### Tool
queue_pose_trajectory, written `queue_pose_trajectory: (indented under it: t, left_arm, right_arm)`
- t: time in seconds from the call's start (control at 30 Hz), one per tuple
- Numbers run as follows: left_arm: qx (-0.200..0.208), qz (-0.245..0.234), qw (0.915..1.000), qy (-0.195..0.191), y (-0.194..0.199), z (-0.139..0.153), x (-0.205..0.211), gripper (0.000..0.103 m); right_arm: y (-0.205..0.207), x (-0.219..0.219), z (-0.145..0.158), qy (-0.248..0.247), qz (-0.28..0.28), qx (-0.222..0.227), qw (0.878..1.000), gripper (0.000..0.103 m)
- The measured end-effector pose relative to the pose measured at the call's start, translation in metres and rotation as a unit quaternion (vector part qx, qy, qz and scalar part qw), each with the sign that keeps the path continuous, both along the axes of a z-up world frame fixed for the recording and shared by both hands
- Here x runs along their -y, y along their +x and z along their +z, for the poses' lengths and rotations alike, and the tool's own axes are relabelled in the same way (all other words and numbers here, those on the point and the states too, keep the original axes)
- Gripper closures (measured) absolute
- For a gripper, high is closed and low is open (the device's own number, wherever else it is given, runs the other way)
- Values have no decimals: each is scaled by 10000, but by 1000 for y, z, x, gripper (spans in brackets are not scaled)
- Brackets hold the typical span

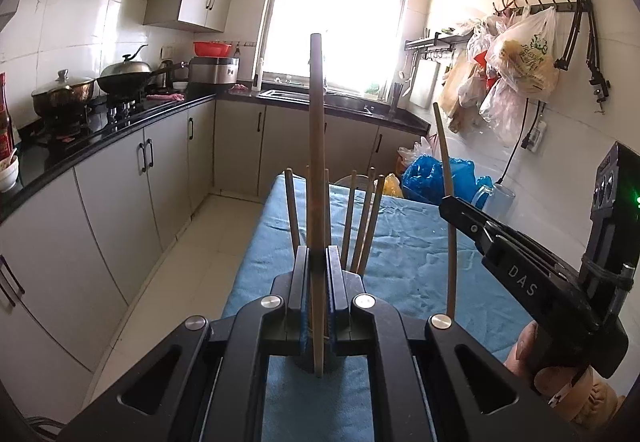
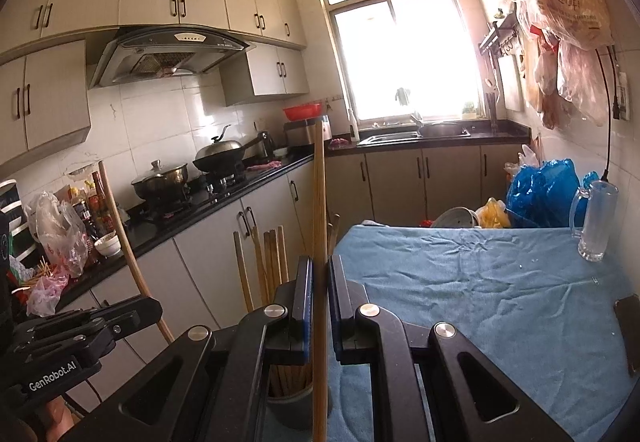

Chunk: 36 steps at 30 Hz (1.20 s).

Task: Organize utensils
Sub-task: 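Lower both chopsticks into the black holder among the others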

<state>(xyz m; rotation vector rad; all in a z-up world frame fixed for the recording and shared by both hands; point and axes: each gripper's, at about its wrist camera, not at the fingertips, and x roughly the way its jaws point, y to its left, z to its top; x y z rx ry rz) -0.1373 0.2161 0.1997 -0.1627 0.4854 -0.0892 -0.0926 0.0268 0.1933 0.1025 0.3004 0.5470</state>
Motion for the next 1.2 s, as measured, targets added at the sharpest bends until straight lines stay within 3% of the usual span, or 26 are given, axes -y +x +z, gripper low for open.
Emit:
queue_pose_trajectory:
  t: [0.57,0.87,1.2]
  left_arm:
    - [-140,-122,9997,-151,38,3,-13,96]
    - [-10,-158,9993,-335,55,13,-25,96]
    - [-223,-254,9983,-484,82,0,-17,96]
  right_arm:
    - [27,-19,10,173,82,89,9998,95]
    - [45,-25,15,657,277,84,9974,95]
    - [63,-36,2,776,214,181,9966,95]
